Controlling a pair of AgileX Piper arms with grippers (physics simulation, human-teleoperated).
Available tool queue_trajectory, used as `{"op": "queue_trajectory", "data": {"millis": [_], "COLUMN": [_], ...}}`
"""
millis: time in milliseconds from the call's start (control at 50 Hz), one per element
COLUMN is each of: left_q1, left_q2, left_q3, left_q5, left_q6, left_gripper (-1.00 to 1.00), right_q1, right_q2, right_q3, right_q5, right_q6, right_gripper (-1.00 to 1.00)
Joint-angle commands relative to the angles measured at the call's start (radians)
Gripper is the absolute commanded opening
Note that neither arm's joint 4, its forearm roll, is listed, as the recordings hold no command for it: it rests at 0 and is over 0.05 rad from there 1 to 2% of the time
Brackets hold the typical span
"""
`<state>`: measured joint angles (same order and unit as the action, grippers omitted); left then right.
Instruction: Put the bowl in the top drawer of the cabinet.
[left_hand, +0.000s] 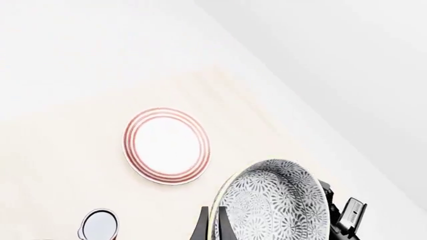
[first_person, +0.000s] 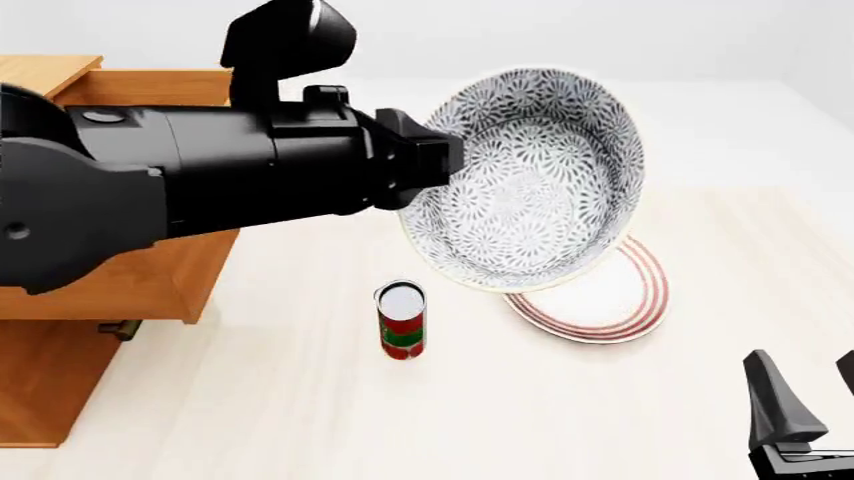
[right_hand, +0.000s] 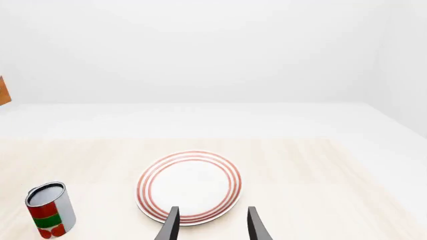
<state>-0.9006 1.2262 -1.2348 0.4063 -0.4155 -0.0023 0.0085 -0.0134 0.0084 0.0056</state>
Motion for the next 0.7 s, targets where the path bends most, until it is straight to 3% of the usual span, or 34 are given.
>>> {"op": "queue_trajectory", "data": {"millis": [20,700], "left_q1": [0.054,0.186], "left_q2": [-0.020,-0.084], "left_q3": [-0.022,-0.071], "left_q5": [0.020,0.090], "left_q6": [0.018,0.058], "left_gripper": [-1.00,-1.00], "right_q1": [0.000,0.000], "right_q2": [0.000,0.000], "right_q3": [0.000,0.000], "right_q5": [0.000,0.000], "right_q6": [0.000,0.000], "right_gripper": [1.00,1.00]}}
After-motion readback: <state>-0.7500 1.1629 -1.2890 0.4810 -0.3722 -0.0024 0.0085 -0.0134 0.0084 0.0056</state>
